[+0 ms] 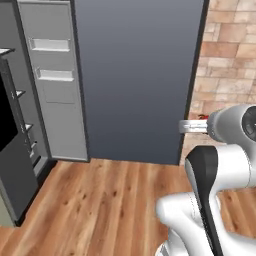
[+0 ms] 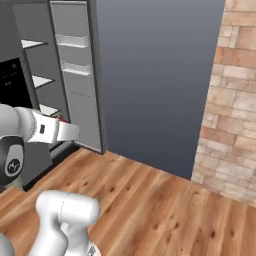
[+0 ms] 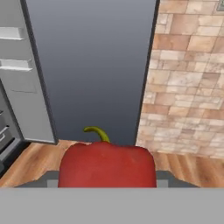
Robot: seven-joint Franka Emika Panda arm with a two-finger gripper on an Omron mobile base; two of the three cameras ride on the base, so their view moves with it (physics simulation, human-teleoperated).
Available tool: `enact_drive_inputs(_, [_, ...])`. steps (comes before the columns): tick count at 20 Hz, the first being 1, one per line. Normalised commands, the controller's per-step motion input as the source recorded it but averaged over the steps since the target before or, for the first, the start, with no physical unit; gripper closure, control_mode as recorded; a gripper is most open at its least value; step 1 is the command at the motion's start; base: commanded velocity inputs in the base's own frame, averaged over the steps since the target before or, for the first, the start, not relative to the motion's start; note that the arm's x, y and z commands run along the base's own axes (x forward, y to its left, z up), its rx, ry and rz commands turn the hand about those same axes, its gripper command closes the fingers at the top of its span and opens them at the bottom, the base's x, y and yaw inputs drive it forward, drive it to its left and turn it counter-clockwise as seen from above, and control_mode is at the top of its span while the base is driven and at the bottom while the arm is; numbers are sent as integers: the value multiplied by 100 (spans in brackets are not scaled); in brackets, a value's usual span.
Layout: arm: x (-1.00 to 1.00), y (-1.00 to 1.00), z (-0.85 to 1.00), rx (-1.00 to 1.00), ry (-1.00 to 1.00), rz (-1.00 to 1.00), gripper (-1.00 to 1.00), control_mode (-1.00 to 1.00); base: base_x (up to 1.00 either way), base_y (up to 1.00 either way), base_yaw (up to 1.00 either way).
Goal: Place the cold items (bell pepper and tangerine) from the fridge in one tupperware on the dining counter. Place the warm items (kebab skewer and hot dog) in the stove area in another tupperware.
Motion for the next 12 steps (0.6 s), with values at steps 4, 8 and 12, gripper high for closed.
enact_drive_inputs(4, [0,0,0,0,0,0,100,100,-100,0,-40])
enact_drive_inputs(8, [0,0,0,0,0,0,100,100,-100,0,-41])
enact_drive_inputs(12, [0,0,0,0,0,0,100,100,-100,0,-40])
